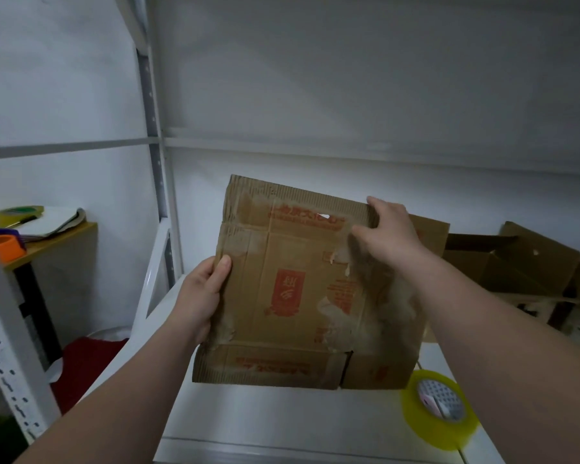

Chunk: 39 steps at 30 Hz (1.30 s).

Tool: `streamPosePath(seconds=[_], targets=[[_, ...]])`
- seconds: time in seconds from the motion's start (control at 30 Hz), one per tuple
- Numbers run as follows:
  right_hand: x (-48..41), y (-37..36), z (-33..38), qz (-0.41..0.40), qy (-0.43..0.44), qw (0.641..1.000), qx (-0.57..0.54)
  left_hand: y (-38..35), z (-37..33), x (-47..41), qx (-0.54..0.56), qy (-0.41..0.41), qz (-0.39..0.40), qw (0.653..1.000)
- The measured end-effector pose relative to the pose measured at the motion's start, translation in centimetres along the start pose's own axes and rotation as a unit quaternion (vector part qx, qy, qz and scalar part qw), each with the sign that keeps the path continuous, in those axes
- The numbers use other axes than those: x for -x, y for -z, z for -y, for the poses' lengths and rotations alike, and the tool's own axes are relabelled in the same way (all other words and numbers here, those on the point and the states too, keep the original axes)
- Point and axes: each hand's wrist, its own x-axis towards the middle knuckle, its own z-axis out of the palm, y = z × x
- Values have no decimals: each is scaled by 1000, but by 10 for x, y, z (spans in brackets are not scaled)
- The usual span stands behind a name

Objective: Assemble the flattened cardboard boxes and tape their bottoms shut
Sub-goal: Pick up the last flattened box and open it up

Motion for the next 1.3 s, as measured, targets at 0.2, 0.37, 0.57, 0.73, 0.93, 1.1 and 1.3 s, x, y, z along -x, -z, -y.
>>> streamPosePath(seconds=[0.2,0.37,0.57,0.73,0.93,1.1,1.3], targets=[[-5,-11,0,21,-19,997,-77,17,11,-4,-30,-15,0,999],[1,-21,-6,21,-1,988,-151,22,14,-12,-21,15,65,998],[17,-32,-17,44,18,980,-195,18,7,-21,24,26,91,995],[26,-29,-24,-1,11,970,-242,15,10,-21,10,13,91,996],[30,-29,-33,-55,-25,959,-276,1,10,-17,-15,-67,56,996],[34,-29,-40,-122,-31,966,-224,-6,8,-14,-102,-106,72,986],[42,-17,-44,-108,-130,930,-326,-16,0,-12,-202,-165,110,959]])
